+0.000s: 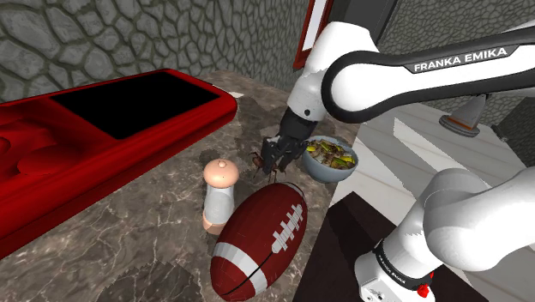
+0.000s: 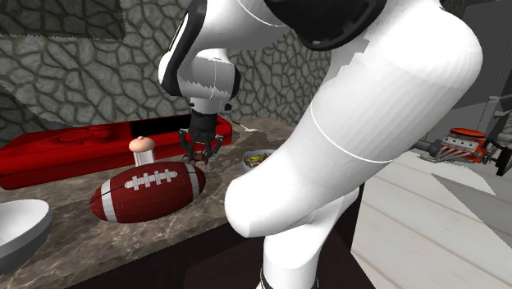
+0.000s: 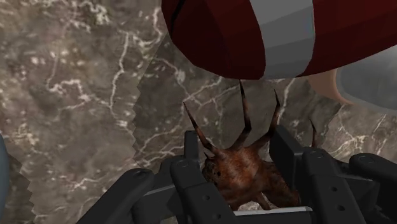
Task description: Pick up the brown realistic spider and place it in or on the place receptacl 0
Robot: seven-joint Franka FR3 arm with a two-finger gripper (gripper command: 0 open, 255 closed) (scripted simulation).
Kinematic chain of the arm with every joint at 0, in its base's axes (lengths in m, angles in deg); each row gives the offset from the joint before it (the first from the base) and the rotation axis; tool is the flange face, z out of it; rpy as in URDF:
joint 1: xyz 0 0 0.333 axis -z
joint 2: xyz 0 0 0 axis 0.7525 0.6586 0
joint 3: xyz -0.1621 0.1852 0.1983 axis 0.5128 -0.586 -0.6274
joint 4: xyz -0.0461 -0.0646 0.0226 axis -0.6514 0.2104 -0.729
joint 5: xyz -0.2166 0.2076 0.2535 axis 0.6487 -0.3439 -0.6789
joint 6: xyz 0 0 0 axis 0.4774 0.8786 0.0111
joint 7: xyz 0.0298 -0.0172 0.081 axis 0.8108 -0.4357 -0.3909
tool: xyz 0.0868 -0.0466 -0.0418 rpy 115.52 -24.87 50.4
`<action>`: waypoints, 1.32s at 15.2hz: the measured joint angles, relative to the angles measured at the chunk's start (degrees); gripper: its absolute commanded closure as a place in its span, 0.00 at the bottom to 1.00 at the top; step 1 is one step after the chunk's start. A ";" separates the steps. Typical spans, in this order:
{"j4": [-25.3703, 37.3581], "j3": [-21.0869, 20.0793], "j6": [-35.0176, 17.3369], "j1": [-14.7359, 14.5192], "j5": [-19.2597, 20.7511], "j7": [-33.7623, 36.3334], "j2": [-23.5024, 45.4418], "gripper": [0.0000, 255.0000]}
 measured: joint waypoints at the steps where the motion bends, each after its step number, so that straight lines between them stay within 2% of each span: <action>1: 0.63 0.09 0.75 0.12 0.21 0.14 -0.12 1.00; 20: 11.19 2.36 15.95 1.36 3.29 2.41 -4.78 1.00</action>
